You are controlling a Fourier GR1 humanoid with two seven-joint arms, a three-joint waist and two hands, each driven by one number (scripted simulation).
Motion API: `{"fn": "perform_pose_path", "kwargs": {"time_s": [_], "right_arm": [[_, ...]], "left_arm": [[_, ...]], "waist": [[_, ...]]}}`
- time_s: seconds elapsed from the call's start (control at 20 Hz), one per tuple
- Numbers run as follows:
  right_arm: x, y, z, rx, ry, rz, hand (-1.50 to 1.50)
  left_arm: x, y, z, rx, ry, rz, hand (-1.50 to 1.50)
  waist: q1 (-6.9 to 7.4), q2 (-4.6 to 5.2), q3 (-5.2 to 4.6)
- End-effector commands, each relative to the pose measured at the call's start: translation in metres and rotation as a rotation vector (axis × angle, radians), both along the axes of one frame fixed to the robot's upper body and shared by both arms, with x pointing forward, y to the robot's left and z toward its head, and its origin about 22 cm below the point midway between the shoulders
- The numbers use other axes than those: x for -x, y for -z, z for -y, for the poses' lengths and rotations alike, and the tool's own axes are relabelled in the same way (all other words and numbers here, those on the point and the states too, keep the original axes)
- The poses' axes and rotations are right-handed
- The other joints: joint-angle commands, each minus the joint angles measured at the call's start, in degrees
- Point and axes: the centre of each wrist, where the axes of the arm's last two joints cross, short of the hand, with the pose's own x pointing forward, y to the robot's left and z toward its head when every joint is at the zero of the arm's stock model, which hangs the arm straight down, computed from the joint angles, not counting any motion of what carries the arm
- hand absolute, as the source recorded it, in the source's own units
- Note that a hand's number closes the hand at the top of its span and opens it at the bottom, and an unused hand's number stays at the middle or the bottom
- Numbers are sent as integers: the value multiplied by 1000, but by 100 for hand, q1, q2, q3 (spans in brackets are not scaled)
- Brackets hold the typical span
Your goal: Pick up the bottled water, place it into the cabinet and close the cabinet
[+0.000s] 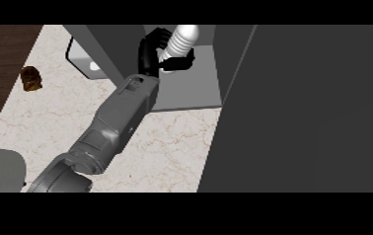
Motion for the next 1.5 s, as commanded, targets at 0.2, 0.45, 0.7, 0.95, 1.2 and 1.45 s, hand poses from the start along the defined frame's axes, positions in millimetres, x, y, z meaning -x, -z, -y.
{"fn": "perform_pose_path", "kwargs": {"time_s": [0.2, 0.45, 0.7, 0.95, 1.2, 1.45], "right_arm": [[7, -13, 6, -8, -24, 26, -150], [9, -10, 5, -8, -19, 17, -150], [11, -12, 3, -27, -30, 40, -150], [14, -14, 10, -1, -49, 26, -150], [4, -9, -2, -42, -53, 26, -150], [9, -9, 7, -7, -26, 13, -150]], "left_arm": [[6, 19, -14, -151, -37, -24, -150], [7, 19, -4, -214, -78, -47, -150], [11, 29, -15, -213, -83, -22, -150], [10, 26, -12, -166, -70, -15, -150], [9, 18, -4, -31, 89, 107, -150], [7, 14, -9, 150, 225, 199, 150]], "waist": [[-83, 49, -3], [-22, 6, 1], [-58, 29, -5], [-141, 53, -7], [-12, 13, -15], [69, -37, -4]]}}
